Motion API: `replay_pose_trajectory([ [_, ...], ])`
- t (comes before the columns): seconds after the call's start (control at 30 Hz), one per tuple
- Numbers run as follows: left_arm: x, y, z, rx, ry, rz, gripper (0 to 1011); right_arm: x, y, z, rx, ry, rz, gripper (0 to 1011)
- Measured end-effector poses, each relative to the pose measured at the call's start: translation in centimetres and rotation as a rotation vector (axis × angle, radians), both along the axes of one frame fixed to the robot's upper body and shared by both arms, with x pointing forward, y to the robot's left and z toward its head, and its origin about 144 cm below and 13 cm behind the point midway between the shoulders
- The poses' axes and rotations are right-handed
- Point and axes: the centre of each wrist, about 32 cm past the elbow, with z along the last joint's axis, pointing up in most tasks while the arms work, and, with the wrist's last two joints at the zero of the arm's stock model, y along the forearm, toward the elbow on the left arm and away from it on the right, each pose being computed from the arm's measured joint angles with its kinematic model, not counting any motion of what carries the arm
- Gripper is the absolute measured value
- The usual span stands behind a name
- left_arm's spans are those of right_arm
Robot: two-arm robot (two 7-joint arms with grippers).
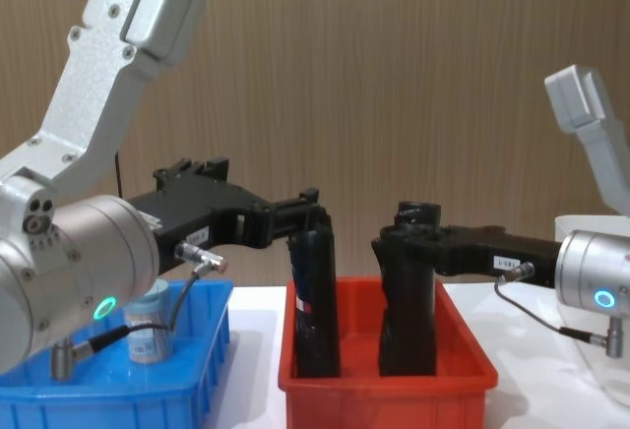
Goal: Pick the cotton swabs from the blue box and place them into the white box.
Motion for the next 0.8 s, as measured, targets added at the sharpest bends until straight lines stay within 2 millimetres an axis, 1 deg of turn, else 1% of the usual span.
replay_pose_trajectory([
  [0.33,0.0,0.0,0.0,0.0,0.0,0.0,1004,-0.3,-0.1,0.8,0.018,-0.028,-0.022,409],
  [0.5,0.0,0.0,0.0,0.0,0.0,0.0,1004,-0.4,-0.4,1.7,0.035,-0.054,-0.044,376],
  [0.8,0.0,0.0,0.0,0.0,0.0,0.0,1004,-0.9,-0.9,4.0,0.075,-0.113,-0.083,329],
])
